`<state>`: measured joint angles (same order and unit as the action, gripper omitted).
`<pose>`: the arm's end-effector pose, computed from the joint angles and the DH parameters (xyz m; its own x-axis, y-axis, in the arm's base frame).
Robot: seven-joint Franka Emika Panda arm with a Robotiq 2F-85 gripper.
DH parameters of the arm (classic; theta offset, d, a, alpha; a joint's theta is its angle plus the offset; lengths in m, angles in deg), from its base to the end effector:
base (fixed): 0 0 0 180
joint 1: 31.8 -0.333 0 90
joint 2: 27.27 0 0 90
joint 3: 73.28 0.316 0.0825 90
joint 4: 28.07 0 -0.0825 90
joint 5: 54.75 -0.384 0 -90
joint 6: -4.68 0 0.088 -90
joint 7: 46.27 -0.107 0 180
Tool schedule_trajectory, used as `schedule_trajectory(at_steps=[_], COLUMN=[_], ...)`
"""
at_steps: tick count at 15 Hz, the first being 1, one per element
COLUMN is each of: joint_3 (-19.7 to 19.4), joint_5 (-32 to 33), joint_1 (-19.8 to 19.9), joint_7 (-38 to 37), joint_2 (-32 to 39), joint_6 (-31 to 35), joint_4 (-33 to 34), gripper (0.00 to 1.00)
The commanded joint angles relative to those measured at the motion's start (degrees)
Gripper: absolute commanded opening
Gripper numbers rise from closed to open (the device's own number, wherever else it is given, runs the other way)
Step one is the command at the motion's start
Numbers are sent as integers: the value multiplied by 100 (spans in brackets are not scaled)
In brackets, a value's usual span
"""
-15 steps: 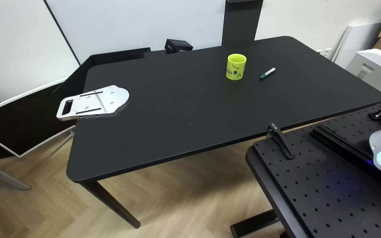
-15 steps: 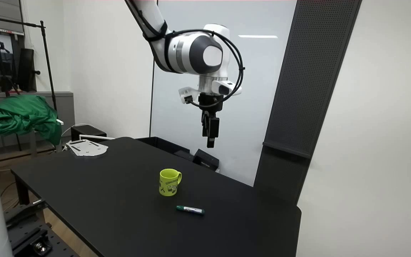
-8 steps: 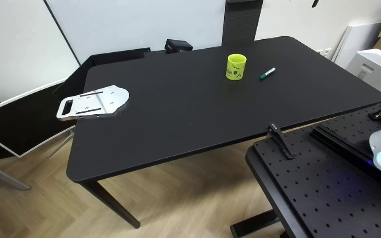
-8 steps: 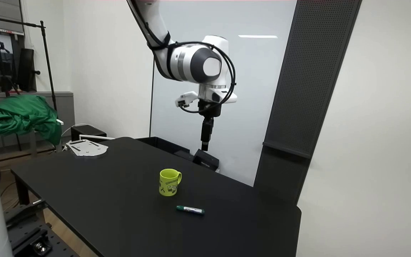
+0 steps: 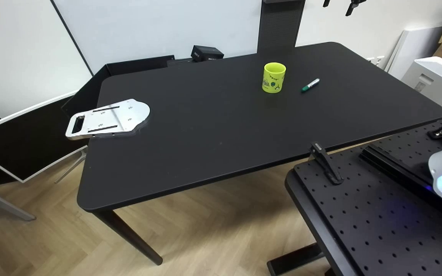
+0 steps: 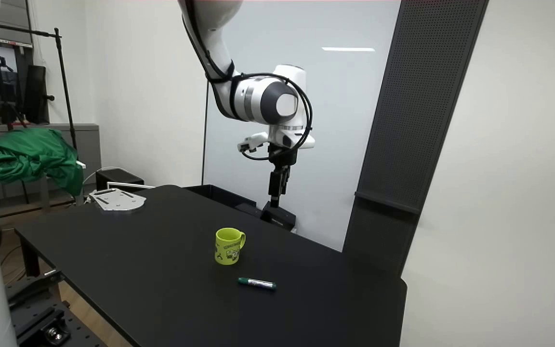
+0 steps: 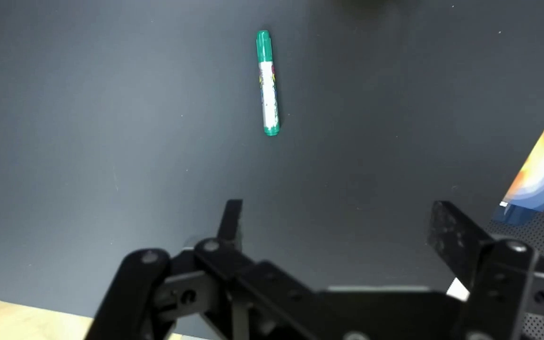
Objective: Pick up the green marker and put it in the yellow cup
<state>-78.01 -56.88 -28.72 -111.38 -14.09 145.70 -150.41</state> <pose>0.5729 -0.0778 0.3081 0.2684 -0.9627 0.0341 -0.9585 -0.2704 -0.0908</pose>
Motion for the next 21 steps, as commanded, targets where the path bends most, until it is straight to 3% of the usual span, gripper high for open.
schedule_trajectory(at_steps=[1, 12, 21], joint_3=[-114, -103, -285], joint_5=[16, -82, -444], joint_1=[-181, -222, 72], joint_7=[-246, 491, 1995], joint_2=[341, 1057, 1703], joint_6=[-22, 510, 955], joint_4=[345, 398, 419], gripper=[100, 100, 100])
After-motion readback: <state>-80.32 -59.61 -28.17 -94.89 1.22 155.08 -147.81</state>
